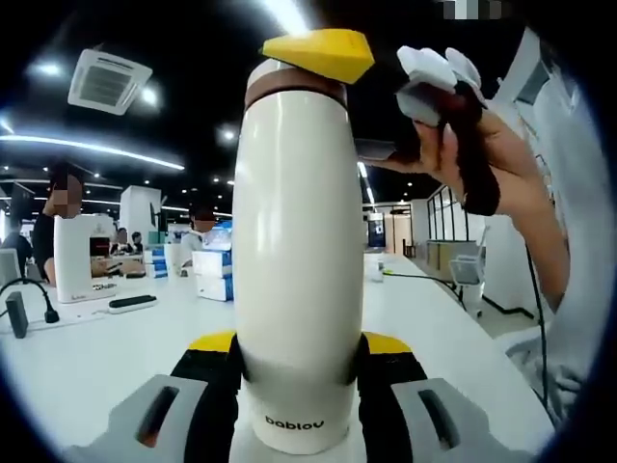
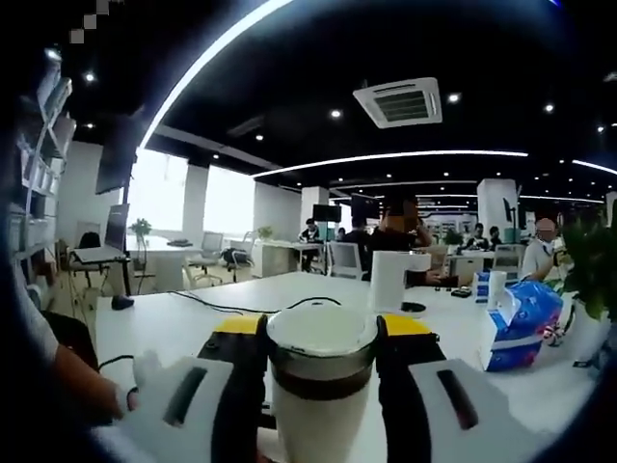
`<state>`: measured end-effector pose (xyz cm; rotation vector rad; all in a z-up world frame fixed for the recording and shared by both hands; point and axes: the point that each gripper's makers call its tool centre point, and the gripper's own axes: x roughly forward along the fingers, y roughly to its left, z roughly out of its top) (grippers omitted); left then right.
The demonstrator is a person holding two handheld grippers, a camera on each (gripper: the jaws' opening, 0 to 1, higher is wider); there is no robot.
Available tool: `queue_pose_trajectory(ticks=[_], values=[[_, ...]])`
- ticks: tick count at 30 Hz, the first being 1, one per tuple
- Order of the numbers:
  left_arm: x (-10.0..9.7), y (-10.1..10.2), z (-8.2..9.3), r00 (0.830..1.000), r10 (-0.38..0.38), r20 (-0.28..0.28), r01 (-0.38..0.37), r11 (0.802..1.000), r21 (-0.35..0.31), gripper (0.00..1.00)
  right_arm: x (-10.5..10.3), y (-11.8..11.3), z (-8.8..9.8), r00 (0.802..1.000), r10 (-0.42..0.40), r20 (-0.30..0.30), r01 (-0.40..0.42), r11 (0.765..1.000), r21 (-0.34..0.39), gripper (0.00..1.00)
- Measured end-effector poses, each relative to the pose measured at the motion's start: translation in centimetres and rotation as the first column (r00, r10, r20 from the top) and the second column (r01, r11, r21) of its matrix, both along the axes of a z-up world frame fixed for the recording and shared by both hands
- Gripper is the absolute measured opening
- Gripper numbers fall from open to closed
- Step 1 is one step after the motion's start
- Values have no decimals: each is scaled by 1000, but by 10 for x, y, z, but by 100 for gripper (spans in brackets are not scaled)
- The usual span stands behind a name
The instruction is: Grasp the water cup twist off the cup lid place the cup lid on the table
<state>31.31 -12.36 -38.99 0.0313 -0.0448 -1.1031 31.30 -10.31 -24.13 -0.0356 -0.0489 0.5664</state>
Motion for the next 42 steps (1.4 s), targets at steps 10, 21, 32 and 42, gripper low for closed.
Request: queue_pose_trajectory(ticks=[10, 21, 32, 42], values=[[0, 0, -1, 1000, -7, -11, 7, 1000, -5, 49, -4, 10, -2, 954, 299, -20, -299, 954, -34, 46], [0, 0, 0, 1000, -9, -13, 9, 1000, -8, 48, -7, 13, -2, 836, 549, -22, -549, 835, -36, 46], [0, -1, -1, 1000, -12, -20, 11, 1000, -11, 48, -12, 13, -1, 654, 757, -5, -757, 653, -19, 46], [2, -1, -1, 999, -10, -31, 10, 1000, -16, 48, -13, 17, 0, 565, 825, -24, -825, 565, -7, 46]])
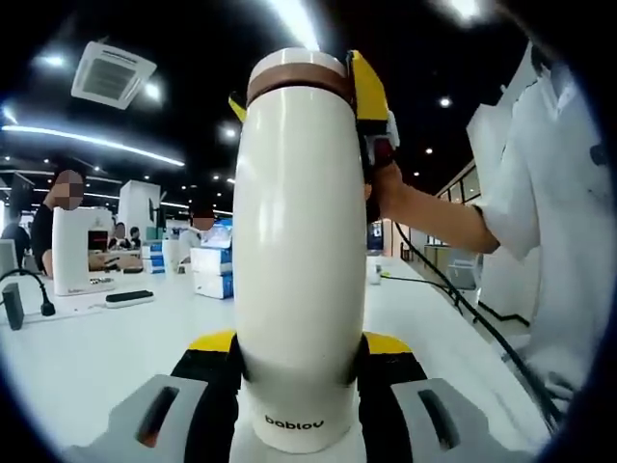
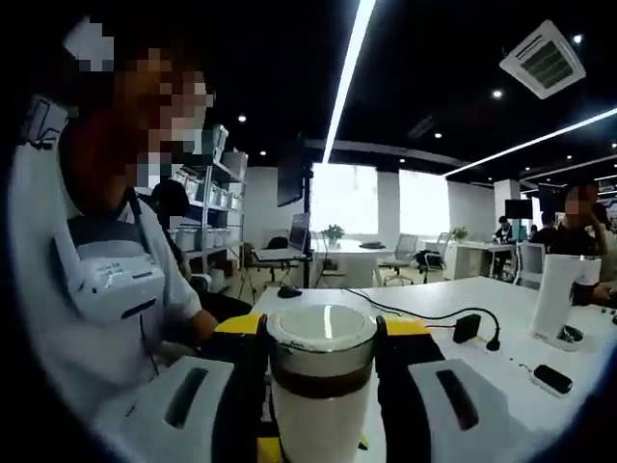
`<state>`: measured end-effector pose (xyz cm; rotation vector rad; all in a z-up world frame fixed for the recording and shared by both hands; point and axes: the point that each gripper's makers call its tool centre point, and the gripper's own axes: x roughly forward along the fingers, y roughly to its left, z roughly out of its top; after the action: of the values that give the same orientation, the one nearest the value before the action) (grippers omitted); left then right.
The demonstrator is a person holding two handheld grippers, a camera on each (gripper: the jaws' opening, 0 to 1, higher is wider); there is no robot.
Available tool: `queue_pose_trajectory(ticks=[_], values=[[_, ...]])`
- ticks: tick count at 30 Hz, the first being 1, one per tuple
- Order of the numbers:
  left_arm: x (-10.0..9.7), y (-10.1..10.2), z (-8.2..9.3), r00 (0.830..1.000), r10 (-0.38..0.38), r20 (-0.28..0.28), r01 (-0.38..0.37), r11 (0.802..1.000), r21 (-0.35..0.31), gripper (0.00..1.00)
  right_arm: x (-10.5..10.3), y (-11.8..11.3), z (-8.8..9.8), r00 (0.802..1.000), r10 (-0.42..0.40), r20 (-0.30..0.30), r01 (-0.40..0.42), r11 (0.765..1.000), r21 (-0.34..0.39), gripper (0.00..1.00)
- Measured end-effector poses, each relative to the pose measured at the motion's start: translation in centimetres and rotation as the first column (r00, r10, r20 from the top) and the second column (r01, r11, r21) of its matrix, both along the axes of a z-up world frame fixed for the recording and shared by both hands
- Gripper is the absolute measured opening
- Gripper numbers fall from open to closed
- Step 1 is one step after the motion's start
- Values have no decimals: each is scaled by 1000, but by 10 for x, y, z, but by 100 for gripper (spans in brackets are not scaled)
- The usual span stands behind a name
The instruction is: Grasp the water cup twist off the cup lid place the cup lid on the table
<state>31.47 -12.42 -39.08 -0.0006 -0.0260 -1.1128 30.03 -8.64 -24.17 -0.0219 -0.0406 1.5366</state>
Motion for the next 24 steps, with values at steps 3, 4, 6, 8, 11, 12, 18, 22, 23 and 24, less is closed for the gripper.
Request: queue_pose_trajectory(ticks=[3, 4, 6, 8, 11, 12, 18, 22, 23, 24], values=[[0, 0, 0, 1000, 1, -2, -1, 1000, 0, 48, -3, 1, -1, 999, -10, 31, 10, 1000, -6, 47], [0, 0, 0, 1000, 1, -5, -1, 1000, -1, 48, -4, 1, -1, 999, -17, 46, 18, 1000, -6, 47], [0, 0, 0, 1000, 2, -3, -2, 1000, 0, 48, -5, 2, -1, 999, -25, 47, 25, 1000, -9, 47], [0, -1, -1, 1000, 1, 1, -1, 1000, 2, 48, -4, 0, -2, 998, -41, 46, 42, 999, -22, 47], [0, -1, -1, 1000, 2, 4, -2, 1000, 5, 48, -5, -1, -4, 996, -65, 60, 68, 997, -41, 48], [0, -1, -1, 1000, 2, 4, -2, 1000, 5, 48, -4, -1, -4, 996, -67, 61, 70, 997, -42, 48], [0, -1, -2, 1000, 3, 4, -3, 1000, 5, 48, -4, -5, 0, 987, -130, 98, 137, 988, -66, 48], [-1, -1, -2, 1000, 4, 4, -4, 1000, 6, 48, -7, -9, 10, 977, -192, 96, 199, 978, -63, 58], [-1, -1, -2, 1000, 4, 4, -4, 1000, 7, 48, -8, -10, 12, 974, -210, 91, 216, 974, -66, 61], [-1, -1, -2, 1000, 4, 4, -4, 1000, 7, 48, -10, -11, 13, 965, -248, 89, 255, 964, -73, 62]])
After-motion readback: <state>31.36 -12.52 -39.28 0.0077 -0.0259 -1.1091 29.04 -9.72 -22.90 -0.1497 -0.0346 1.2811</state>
